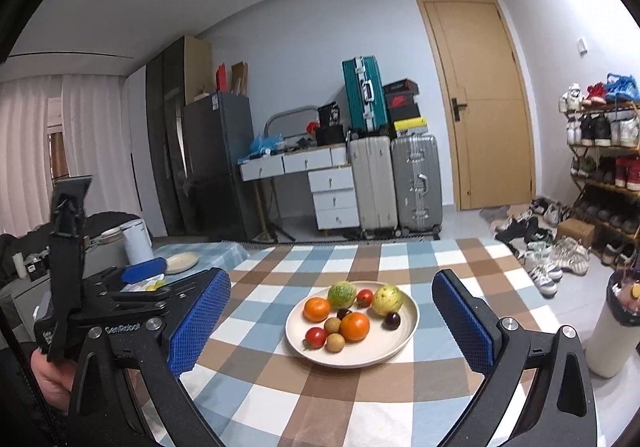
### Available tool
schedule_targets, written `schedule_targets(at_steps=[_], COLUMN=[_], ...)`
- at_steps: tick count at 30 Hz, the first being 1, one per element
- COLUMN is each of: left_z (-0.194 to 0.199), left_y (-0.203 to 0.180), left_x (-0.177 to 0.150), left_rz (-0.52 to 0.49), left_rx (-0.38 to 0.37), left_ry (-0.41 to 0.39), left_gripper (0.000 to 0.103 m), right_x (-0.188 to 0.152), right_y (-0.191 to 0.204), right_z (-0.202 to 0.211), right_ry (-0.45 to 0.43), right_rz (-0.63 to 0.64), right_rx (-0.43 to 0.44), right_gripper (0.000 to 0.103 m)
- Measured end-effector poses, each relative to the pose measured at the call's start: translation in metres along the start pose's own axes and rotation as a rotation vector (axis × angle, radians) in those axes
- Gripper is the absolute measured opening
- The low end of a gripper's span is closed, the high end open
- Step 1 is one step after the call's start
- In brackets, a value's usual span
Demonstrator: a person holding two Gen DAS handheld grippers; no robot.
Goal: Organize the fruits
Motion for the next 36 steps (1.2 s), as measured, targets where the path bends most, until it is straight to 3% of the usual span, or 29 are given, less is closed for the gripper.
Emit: schedule_targets(at_steps=[5,10,24,36], left_z=[0.018,0.020,-0.040,-0.059], left_y=[0.001,0.007,0.023,0.021], left_x=[-0.011,-0.025,-0.061,-0.072], left_rz=[0.005,0.013,0.014,0.014], left_rx=[0.024,0.040,0.063,0.051], left_ry=[-0.053,-0.042,0.005,0.027], left_gripper=[0.102,0.102,0.102,0.102], right_x=[-0.005,-0.014,-0.045,-0.065], right_y=[0.005,0.011,-0.003,-0.010], right_z=[0.008,0.011,-0.015,-0.037], right_ry=[-0.062,-0.104,-0.026,0.039], right_rz=[0.039,0.086,0.085,0.101], right_rx=[0.001,-0.016,-0.065,-0.071], right_gripper=[0.103,0.103,0.103,0.103])
Point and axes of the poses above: each gripper's, at about its wrist camera, not at the fingertips, and z roughly against the way its jaws point, y to its left, x to its top, the point moved 3 cm from there along -z, roughly the way its jaws point, and after that the axes turned 6 degrees about y, right-handed, at the moved point
